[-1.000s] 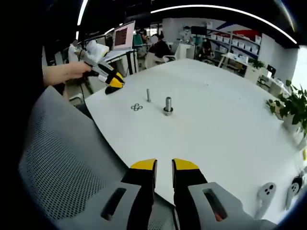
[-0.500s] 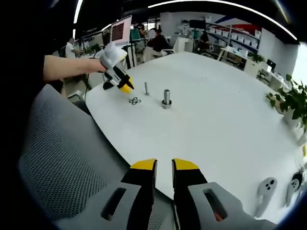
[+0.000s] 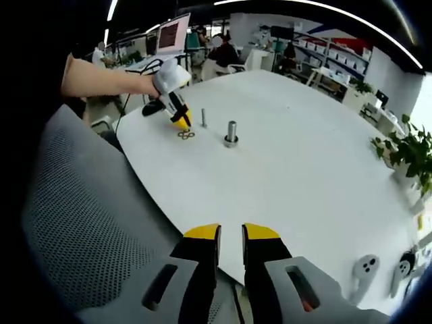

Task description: Place the washer onto the threaded stud by aligning its center hole with the stud, sliding it down to the base, and recovering from edge contact or off-axis alignment until the washer reaches the visible bottom stop.

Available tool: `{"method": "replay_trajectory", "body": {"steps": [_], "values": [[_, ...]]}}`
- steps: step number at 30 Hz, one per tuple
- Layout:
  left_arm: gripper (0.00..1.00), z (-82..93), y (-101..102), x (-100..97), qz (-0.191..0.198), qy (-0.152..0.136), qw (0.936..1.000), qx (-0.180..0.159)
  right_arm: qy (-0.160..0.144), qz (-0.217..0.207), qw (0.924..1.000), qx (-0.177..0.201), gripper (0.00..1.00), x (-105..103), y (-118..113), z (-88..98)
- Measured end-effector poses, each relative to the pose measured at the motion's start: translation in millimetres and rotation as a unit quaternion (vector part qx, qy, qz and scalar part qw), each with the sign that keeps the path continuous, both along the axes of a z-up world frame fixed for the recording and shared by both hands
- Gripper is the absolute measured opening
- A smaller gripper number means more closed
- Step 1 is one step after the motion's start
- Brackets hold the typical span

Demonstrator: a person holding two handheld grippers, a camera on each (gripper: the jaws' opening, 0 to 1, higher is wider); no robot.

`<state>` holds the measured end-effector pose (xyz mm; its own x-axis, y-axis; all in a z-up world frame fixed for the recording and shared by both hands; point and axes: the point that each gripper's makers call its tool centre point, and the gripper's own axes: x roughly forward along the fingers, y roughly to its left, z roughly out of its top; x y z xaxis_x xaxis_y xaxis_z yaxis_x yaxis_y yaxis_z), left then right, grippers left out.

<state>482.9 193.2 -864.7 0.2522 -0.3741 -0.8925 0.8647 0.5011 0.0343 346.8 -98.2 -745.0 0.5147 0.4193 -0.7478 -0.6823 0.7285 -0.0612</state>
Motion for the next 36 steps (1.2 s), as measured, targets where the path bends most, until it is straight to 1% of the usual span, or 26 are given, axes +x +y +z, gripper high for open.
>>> {"method": "replay_trajectory", "body": {"steps": [2,4,6,9,13,15,16,18,21,22,23,24,26,27,28,29,30,33,36], "values": [[0.09,0.6,0,1.0,-0.001,-0.001,1.0,0.001,-0.008,-0.007,0.9999,-0.003,0.16,3,-3,1.4],[0.09,0.9,-1,2.1,-0.002,-0.003,1.0,0.0,-0.007,-0.009,0.9999,-0.001,0.16,3,-3,1.5],[0.07,0.5,-4,1.7,-0.014,-0.01,0.9998,0.002,-0.005,-0.012,0.9999,0.002,0.16,3,-3,1.4],[0.03,0.4,-7,0.8,-0.051,-0.027,0.9982,0.014,-0.005,-0.015,0.9999,0.0,0.16,2,-4,0.9],[0.01,0.8,-7,0.7,-0.053,-0.03,0.9979,0.021,-0.003,-0.015,0.9999,-0.002,0.16,1,-5,-0.1],[0.01,0.9,-6,1.6,-0.039,-0.029,0.9986,0.018,-0.001,-0.014,0.9999,-0.004,0.16,1,-5,-0.6],[0.0,1.4,-6,1.8,-0.026,-0.026,0.9993,0.011,-0.001,-0.014,0.9999,-0.004,0.16,1,-5,-0.7],[0.0,1.7,-4,0.4,-0.005,-0.013,0.9999,0.004,-0.001,-0.015,0.9999,-0.003,0.16,1,-5,-0.6],[0.0,4.8,-2,1.3,0.008,-0.015,0.9998,-0.002,-0.002,-0.017,0.9999,-0.002,0.16,2,-5,0.1],[0.0,7.9,-3,1.8,0.029,-0.015,0.9994,-0.015,-0.002,-0.017,0.9998,-0.003,0.16,2,-6,0.0],[0.0,10.2,-4,1.5,0.042,-0.011,0.9987,-0.028,-0.002,-0.018,0.9998,-0.004,0.16,2,-6,-0.1],[0.0,12.8,-5,1.1,0.048,-0.008,0.998,-0.039,-0.009,-0.02,0.9997,-0.005,0.15,4,-8,1.5],[0.0,18.7,-4,2.6,0.055,-0.012,0.9973,-0.048,-0.012,-0.021,0.9997,-0.002,0.15,4,-8,2.6],[0.0,20.4,-3,2.7,0.057,-0.012,0.9971,-0.049,-0.004,-0.02,0.9998,-0.002,0.15,3,-7,0.5],[0.0,22.9,-3,3.0,0.06,-0.012,0.9968,-0.052,-0.004,-0.017,0.9998,-0.006,0.15,2,-7,-0.2],[0.0,25.9,-3,3.0,0.062,-0.014,0.9965,-0.054,-0.009,-0.016,0.9998,-0.007,0.15,3,-7,0.9],[0.0,28.1,-2,3.4,0.064,-0.016,0.9963,-0.054,-0.011,-0.016,0.9998,-0.005,0.15,4,-6,1.8],[0.0,36.6,-2,3.5,0.064,-0.021,0.9962,-0.055,-0.004,-0.017,0.9999,-0.003,0.15,2,-6,0.0],[0.0,47.2,-2,6.9,0.065,-0.03,0.9957,-0.058,-0.006,-0.017,0.9998,0.0,0.15,3,-5,0.9]]}}
